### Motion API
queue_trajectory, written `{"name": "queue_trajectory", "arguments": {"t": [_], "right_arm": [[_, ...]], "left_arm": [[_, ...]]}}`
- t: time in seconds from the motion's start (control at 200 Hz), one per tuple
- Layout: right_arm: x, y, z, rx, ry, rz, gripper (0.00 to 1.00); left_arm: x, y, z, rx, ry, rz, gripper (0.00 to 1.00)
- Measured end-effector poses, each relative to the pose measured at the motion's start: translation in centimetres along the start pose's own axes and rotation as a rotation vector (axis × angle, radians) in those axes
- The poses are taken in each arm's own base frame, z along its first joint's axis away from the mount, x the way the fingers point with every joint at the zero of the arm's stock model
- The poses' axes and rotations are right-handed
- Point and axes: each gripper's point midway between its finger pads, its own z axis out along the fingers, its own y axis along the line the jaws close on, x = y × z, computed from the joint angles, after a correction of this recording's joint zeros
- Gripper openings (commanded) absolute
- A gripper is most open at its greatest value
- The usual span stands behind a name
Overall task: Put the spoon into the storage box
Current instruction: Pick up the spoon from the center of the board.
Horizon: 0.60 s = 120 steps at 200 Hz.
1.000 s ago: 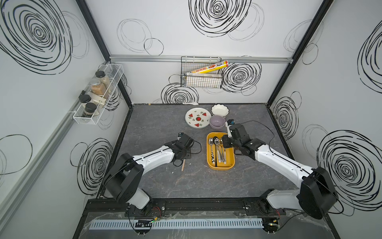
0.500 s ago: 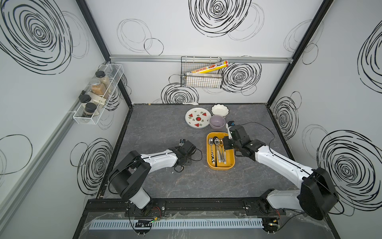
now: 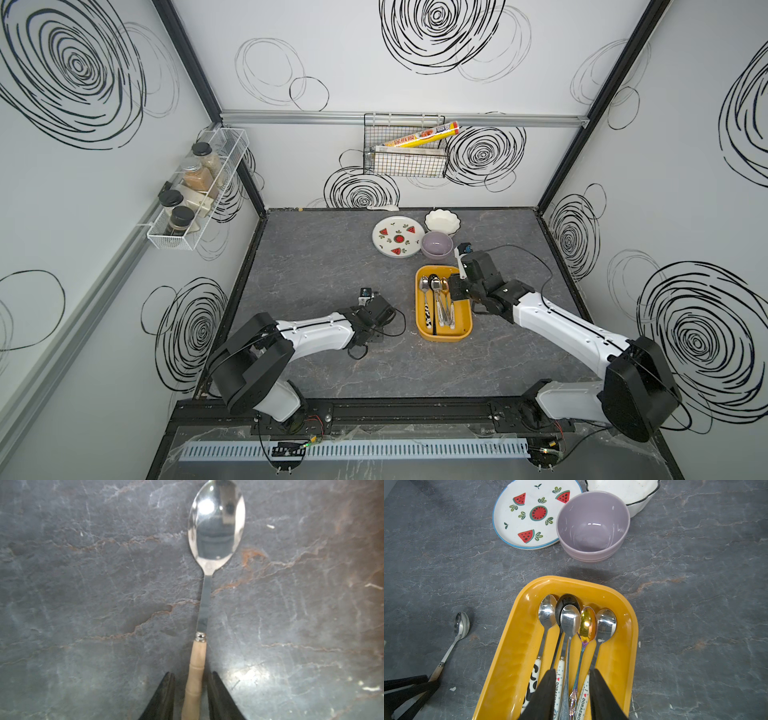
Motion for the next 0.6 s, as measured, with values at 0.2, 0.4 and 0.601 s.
{"name": "queue_trajectory", "arguments": {"t": [0.2,0.4,0.601], "right_arm": [[-0.2,0.0,-0.4,-0.002,-0.009,0.001,0.32],[-1.1,-0.1,-2.1,-0.014,-0.058,0.009,0.32],[-1.0,-0.4,-3.6,-0.023,-0.090,0.018,0.32]], "left_arm": [[-0.2,0.3,0.3,-0.054,-0.011,0.019,0.19],[-1.0,0.1,0.6,-0.085,-0.023,0.027,0.02],[-1.2,-0.1,0.5,-0.104,-0.001,0.043,0.00]]}}
